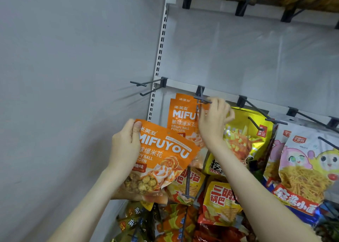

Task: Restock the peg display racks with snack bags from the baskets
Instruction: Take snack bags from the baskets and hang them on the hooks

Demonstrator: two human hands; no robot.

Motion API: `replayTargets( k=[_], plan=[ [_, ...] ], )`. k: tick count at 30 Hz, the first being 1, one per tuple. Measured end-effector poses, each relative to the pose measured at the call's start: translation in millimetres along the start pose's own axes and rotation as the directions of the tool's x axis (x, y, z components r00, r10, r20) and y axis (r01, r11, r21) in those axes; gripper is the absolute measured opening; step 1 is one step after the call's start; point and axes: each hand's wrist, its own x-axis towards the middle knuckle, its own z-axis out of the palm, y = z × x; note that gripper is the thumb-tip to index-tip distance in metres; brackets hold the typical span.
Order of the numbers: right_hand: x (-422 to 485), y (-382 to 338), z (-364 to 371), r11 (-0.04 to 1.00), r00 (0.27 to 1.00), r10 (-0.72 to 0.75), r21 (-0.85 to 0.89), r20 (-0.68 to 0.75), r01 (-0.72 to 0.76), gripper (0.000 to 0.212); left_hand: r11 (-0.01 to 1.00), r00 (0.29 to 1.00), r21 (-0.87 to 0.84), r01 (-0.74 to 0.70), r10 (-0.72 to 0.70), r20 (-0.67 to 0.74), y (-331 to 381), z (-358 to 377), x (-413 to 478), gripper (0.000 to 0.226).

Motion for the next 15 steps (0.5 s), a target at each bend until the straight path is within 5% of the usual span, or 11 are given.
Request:
replayTargets(
  k=[2, 5, 7, 9, 12, 15],
  plan=[
    [-22, 2, 7, 0.998, 0.999, -0.034, 0.044, 0.001, 0.034, 0.021, 1.0, 1.0, -0.001, -0.003, 0.003, -0.014, -2, -1, -1, 0.037],
    [-45, 4, 15, 0.988, 0.973, -0.133, -0.051, 0.186, 0.145, 0.06, 1.0, 1.0, 0.0, 0.0, 0.0, -0.021, -4, -2, 1, 0.038],
    [-47, 8, 14, 0.992, 0.892, -0.068, -0.062, 0.448, 0.106, 0.098, 1.0, 1.0, -0.014, 0.008, -0.009, -0.012, -5, -2, 2, 0.037],
    [-42, 13, 17, 0.995, 0.704, 0.094, -0.094, 0.704, -0.038, 0.133, 1.0, 1.0, -0.021, 0.012, -0.012, -0.008, -5, -1, 4, 0.038],
    [-37, 21, 44, 0.957, 0.819, -0.046, -0.21, 0.572, 0.2, 0.083, 1.0, 1.0, -0.019, 0.025, -0.025, -0.007, -7, -2, 3, 0.037],
    [-22, 16, 54, 0.969, 0.848, 0.009, -0.216, 0.529, 0.124, 0.083, 0.998, 0.998, -0.028, 0.06, -0.06, -0.004, -12, -4, 2, 0.038]
  ],
)
